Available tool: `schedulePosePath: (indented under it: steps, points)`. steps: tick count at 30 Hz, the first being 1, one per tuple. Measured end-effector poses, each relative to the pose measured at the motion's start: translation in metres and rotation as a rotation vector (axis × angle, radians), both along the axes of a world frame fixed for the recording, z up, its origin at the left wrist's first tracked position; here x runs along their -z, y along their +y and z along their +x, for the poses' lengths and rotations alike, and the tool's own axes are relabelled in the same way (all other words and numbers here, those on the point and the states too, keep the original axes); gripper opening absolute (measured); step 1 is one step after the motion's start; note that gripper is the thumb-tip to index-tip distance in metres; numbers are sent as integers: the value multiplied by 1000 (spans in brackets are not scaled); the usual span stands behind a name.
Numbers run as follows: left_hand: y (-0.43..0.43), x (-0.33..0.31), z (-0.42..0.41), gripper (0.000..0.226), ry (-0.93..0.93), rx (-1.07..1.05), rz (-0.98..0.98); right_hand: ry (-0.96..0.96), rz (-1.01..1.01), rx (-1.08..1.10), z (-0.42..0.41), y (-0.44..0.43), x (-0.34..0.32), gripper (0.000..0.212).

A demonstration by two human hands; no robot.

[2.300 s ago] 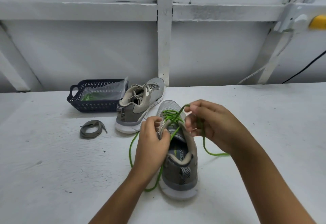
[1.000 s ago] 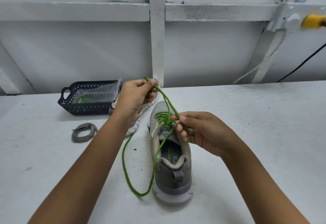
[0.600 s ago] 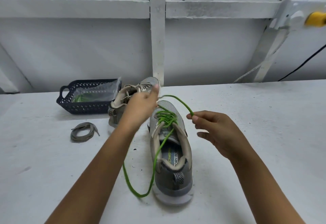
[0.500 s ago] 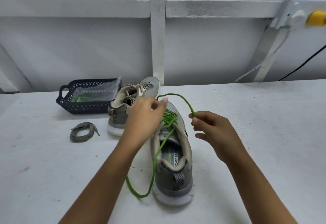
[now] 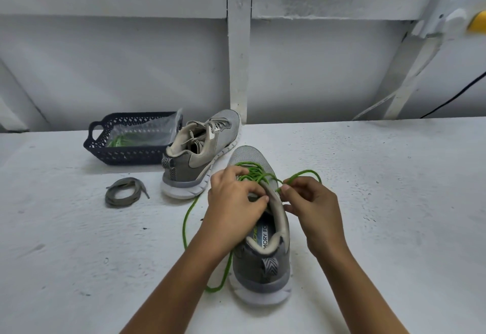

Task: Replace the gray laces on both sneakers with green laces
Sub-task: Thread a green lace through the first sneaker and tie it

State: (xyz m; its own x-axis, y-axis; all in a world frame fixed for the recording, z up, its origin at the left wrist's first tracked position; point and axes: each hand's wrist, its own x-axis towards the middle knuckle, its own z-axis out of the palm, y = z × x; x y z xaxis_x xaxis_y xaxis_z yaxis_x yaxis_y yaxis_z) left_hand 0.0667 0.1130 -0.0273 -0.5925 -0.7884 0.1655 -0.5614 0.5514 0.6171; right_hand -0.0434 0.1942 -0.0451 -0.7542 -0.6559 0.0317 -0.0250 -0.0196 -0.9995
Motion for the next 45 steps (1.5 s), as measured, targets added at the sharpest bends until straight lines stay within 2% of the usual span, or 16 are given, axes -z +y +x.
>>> schedulePosePath:
  steps: [18,20,23,25,27,29,32,33,35,37,38,40,42,43,45]
  points:
    - [-1,2,0,13,30,51,41,295,173,-32,13,-1,6,9]
    - [-2,2,-1,13,24,67,35,292,189,-38,15,-1,8,4]
    - [-1,1,1,9,38,83,15,177,174,-39,15,-3,8,8]
    - [-3,2,7,23,142,75,-5,64,135,-31,16,-4,7,9]
    - [-6,0,17,29,335,21,83,-17,100,-30,17,-3,6,8]
    - [-11,-9,28,27,595,-1,339,-69,83,-32,16,-3,7,10]
    - [-20,-25,42,27,1100,35,798,-101,64,-25,16,-2,8,11]
    - [-23,-30,49,27,1200,25,868,-105,61,-23,16,-2,8,11]
    - [-33,-36,64,29,1275,-38,889,-107,56,-22,16,-3,9,11]
    - [-44,-40,77,29,1227,-91,849,-109,51,-15,17,-3,10,11]
    - [-46,-41,82,29,1118,-105,765,-109,47,-11,17,-3,10,11]
    - [-47,-41,84,29,693,-119,442,-106,48,-3,18,-4,10,11]
    - [-42,-35,79,16,278,-65,64,-103,49,-1,18,-4,10,10]
    - [-37,-33,73,12,163,-16,-101,-103,48,-3,18,-3,10,10]
    - [-26,-28,59,28,48,106,-321,-108,44,-9,18,-3,9,8]
